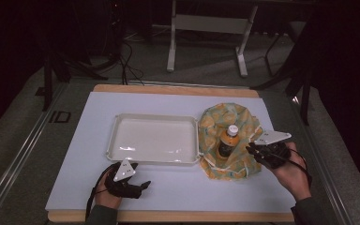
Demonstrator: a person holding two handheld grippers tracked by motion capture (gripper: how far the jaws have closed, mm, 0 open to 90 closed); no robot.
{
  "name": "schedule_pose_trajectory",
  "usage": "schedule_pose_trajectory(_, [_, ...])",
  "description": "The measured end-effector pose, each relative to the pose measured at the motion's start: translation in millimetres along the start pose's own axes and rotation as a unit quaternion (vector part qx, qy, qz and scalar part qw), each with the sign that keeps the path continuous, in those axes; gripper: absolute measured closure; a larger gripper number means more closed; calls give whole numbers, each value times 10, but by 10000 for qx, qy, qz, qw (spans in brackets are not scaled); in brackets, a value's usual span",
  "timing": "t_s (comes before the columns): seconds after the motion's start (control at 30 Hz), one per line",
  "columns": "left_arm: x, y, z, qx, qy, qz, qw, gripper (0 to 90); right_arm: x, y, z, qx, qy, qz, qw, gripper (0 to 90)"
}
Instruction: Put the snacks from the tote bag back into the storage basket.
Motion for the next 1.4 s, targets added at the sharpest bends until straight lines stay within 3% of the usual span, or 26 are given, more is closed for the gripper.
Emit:
schedule_pose_trajectory(0.6, [5, -2, 3, 30, -36, -17, 10000, 191, 10, -19, -154, -358, -67, -87, 9993, 762])
schedule_pose_trajectory(1.07, [11, 4, 4, 29, -50, -19, 10000, 191, 42, 6, -247, -476, -166, -131, 9986, 728])
schedule_pose_trajectory(1.4, [10, 4, 5, 37, -59, -11, 10000, 191, 70, 22, -318, -500, -169, -89, 9986, 643])
Point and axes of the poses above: each handheld gripper's, and its own axes: x roughly forward along the jaws, z roughly out of its underside, y roughly to its right, the point moved 9 cm from there along x, roughly forward along the jaws, and after that the axes turned 6 degrees about -x, right-handed, at the moved point
